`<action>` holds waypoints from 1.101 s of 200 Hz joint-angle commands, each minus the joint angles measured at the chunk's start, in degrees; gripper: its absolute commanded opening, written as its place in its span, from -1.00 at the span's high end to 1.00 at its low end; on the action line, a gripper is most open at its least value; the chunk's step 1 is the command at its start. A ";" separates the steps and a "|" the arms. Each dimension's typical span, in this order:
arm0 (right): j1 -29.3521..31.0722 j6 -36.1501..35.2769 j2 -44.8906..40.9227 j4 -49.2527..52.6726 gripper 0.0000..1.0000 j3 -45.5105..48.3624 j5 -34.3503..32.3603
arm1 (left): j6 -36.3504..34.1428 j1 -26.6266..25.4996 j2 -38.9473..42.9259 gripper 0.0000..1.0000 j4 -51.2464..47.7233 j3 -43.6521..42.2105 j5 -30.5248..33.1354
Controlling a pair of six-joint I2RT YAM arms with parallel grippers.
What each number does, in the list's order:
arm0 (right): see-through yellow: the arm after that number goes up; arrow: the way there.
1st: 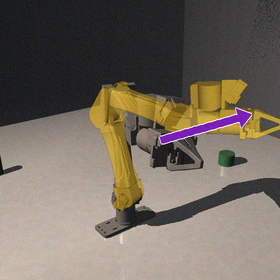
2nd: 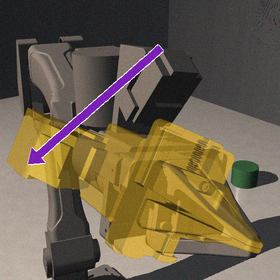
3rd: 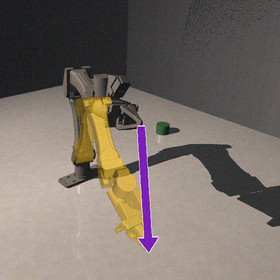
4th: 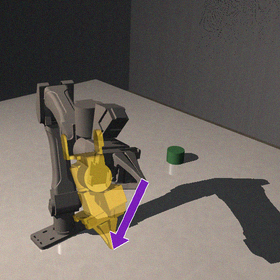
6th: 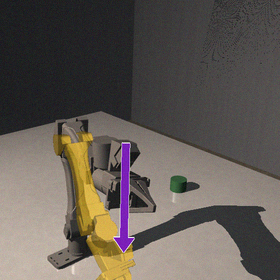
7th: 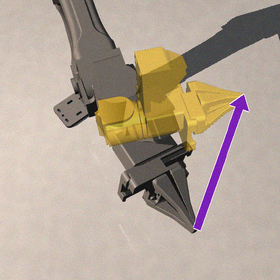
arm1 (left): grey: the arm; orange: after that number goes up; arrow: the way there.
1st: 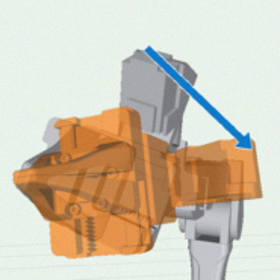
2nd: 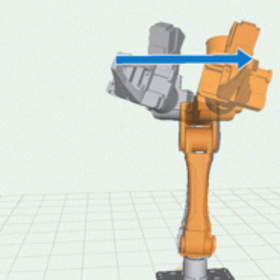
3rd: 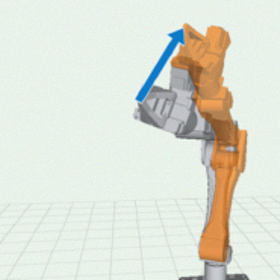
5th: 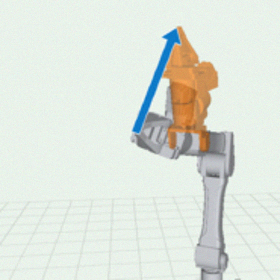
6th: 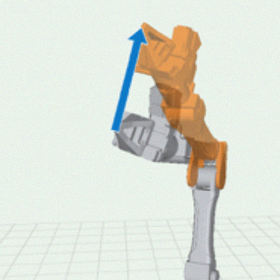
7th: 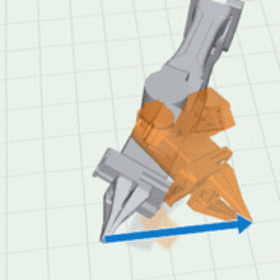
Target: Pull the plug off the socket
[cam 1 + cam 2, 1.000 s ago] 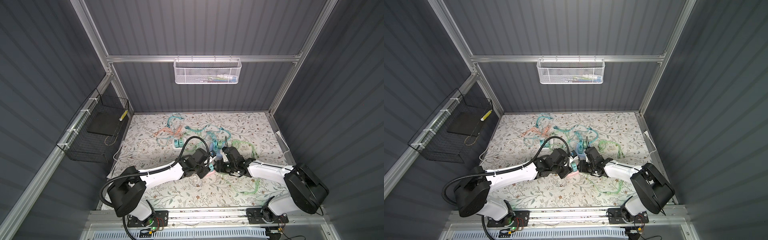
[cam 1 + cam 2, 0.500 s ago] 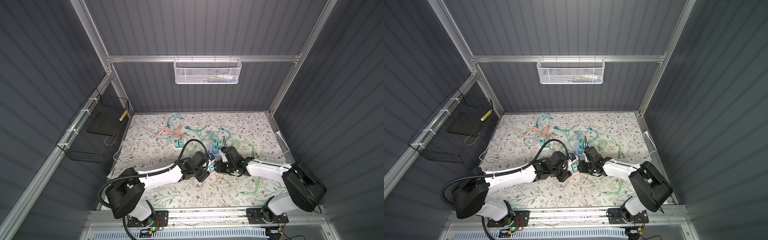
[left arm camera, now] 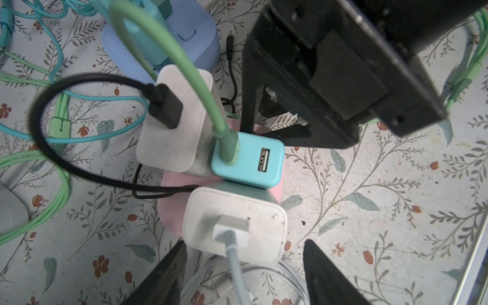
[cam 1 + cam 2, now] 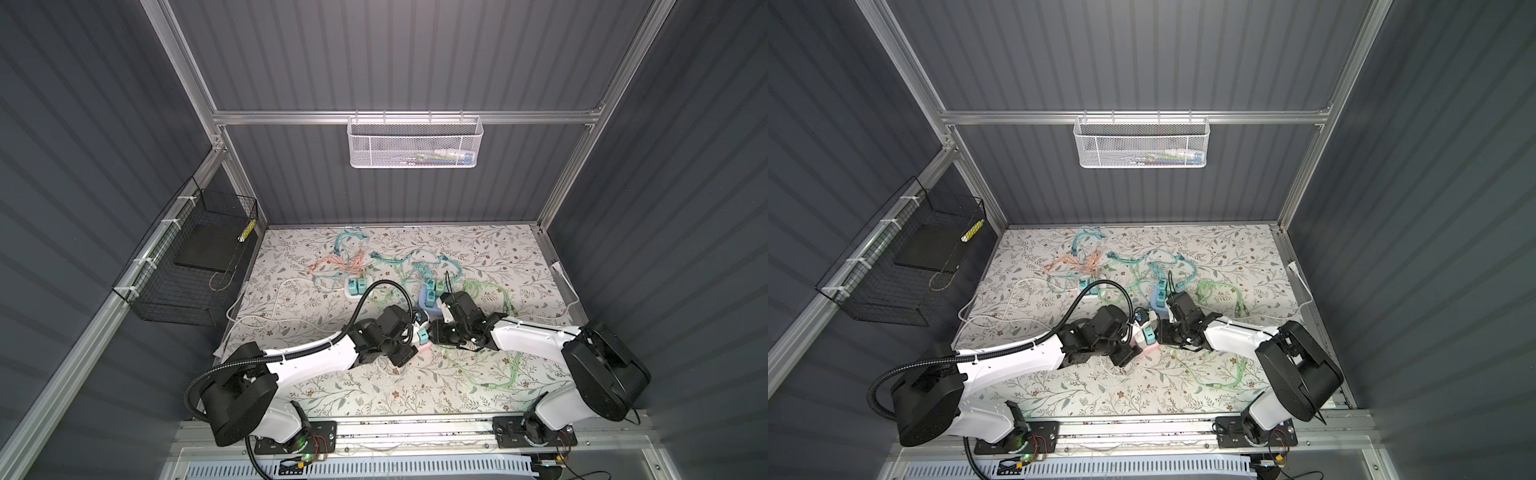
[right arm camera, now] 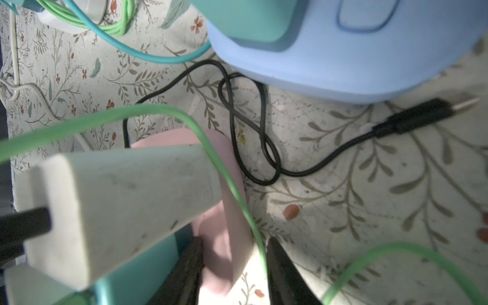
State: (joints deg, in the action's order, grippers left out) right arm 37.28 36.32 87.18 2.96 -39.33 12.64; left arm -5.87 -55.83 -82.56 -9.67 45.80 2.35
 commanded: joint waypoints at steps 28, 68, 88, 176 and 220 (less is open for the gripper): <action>0.60 -0.96 2.12 2.14 0.17 0.04 -0.27 | -4.12 -0.11 -3.72 -0.37 3.42 -0.35 -0.33; 0.79 -1.25 2.65 2.16 0.20 -0.13 0.10 | -4.05 -0.11 -3.91 -0.32 6.95 -1.86 -1.18; 0.84 -1.32 2.87 2.29 0.21 -0.24 0.11 | -4.24 -0.06 -4.45 -0.31 7.52 -1.93 -1.12; 0.93 -1.42 3.74 2.57 0.21 -0.56 0.19 | -5.81 0.90 -7.03 -0.09 9.43 -1.66 -2.51; 1.80 -1.42 4.73 2.92 0.23 -0.64 -0.22 | -5.13 0.90 -7.37 0.15 9.58 -1.33 -3.40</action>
State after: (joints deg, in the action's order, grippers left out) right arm 37.52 35.55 89.10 1.69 -40.71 12.67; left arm -10.33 -55.00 -88.68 -0.58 44.31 0.75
